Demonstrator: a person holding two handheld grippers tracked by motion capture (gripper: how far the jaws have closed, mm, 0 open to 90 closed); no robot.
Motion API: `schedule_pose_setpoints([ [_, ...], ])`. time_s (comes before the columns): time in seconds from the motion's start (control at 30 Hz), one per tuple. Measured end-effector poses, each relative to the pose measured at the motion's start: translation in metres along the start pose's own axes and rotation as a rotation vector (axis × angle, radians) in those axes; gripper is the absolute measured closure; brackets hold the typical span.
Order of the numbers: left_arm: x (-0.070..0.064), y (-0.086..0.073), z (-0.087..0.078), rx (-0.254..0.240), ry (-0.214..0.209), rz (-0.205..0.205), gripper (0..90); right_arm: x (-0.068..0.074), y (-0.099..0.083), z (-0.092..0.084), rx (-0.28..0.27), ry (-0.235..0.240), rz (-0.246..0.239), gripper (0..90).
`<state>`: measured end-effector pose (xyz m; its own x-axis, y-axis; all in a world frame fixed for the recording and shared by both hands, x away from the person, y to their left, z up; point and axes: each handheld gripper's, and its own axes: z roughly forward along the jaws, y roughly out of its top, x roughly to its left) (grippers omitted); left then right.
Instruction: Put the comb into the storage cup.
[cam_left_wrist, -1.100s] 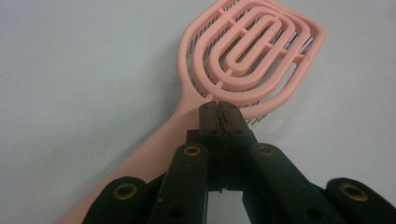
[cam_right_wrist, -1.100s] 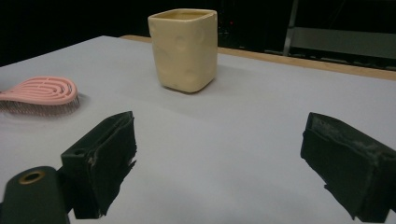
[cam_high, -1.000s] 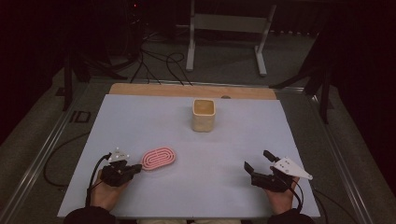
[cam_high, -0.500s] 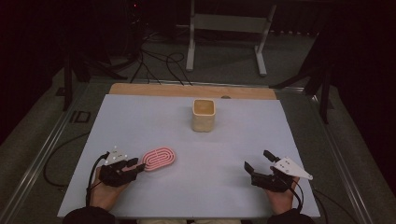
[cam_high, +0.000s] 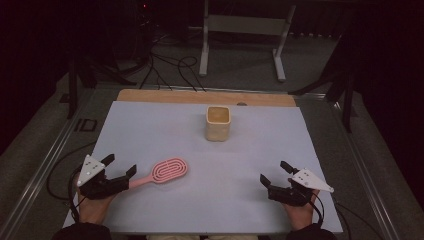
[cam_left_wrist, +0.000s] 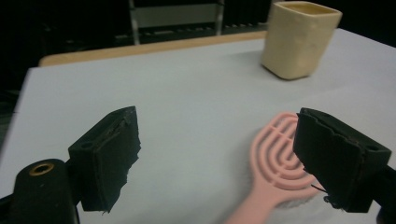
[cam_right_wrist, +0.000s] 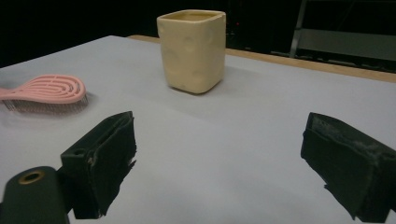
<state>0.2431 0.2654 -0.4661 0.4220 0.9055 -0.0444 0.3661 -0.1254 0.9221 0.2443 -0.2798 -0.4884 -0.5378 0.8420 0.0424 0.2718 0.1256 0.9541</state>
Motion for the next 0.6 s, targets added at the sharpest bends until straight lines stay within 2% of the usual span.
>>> schedule_pose_setpoints([
  [0.03,0.002,-0.001,-0.001,-0.006,0.003,0.001,9.8,0.001,0.000,0.000,0.000,0.008,0.002,10.0],
  [0.07,0.004,-0.002,-0.002,-0.016,0.010,0.000,9.8,0.001,0.000,0.000,0.000,0.008,0.002,10.0],
  [0.17,0.007,-0.005,-0.004,-0.029,0.019,0.007,2.6,0.003,0.001,0.001,0.000,0.023,-0.012,10.0],
  [0.23,0.009,-0.007,-0.004,-0.025,0.010,0.015,0.0,0.004,0.001,0.002,0.001,0.029,-0.015,10.0],
  [0.6,0.010,-0.013,-0.002,-0.059,-0.022,0.003,0.0,0.006,0.002,0.004,0.018,0.062,-0.023,9.9],
])
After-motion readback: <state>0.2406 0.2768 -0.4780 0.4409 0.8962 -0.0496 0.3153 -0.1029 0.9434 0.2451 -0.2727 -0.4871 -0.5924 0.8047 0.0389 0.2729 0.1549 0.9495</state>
